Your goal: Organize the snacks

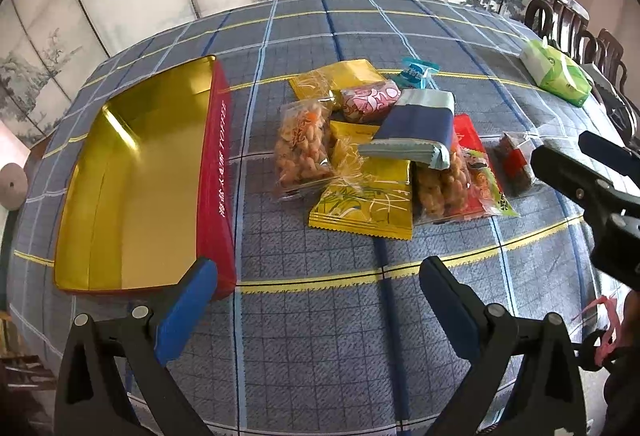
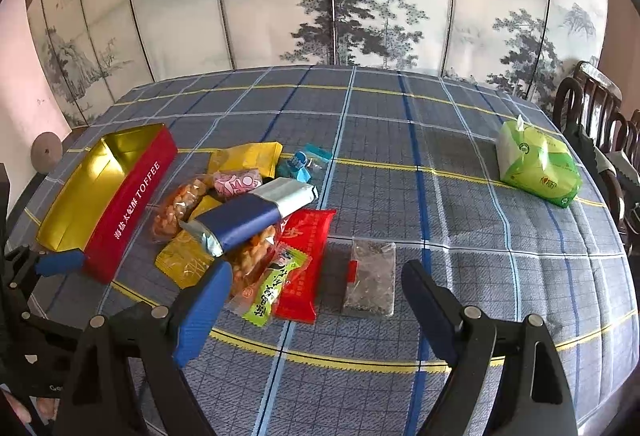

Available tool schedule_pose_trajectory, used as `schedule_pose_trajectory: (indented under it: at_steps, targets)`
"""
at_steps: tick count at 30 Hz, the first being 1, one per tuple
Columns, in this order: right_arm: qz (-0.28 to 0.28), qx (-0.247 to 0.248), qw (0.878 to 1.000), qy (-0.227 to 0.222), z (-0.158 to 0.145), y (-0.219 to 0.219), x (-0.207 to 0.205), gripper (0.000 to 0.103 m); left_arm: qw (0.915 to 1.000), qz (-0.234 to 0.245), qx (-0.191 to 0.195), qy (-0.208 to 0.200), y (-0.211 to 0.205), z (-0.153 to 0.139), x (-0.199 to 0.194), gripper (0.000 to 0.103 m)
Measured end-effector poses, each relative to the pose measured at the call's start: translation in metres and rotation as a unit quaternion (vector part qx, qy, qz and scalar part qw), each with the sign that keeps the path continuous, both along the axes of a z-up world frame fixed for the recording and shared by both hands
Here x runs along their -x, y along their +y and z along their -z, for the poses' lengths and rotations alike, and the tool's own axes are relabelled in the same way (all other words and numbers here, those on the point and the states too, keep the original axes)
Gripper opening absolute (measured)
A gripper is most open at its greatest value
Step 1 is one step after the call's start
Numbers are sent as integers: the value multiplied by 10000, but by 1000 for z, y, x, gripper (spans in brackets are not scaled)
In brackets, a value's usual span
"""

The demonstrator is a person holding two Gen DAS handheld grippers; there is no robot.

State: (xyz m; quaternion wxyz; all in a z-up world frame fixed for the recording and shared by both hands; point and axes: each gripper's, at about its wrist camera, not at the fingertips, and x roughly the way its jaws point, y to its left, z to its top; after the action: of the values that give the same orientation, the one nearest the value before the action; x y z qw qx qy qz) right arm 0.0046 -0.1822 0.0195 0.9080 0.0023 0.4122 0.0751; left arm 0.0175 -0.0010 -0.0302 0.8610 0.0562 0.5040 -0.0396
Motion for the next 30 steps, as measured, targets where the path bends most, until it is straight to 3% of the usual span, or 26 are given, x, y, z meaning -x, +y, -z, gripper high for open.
schedule_pose_trajectory:
  at_steps: [30]
  targets:
    - [-35,-39,9999,108,2,2,1,88,9999,-108,28,13,9,-6,2,99]
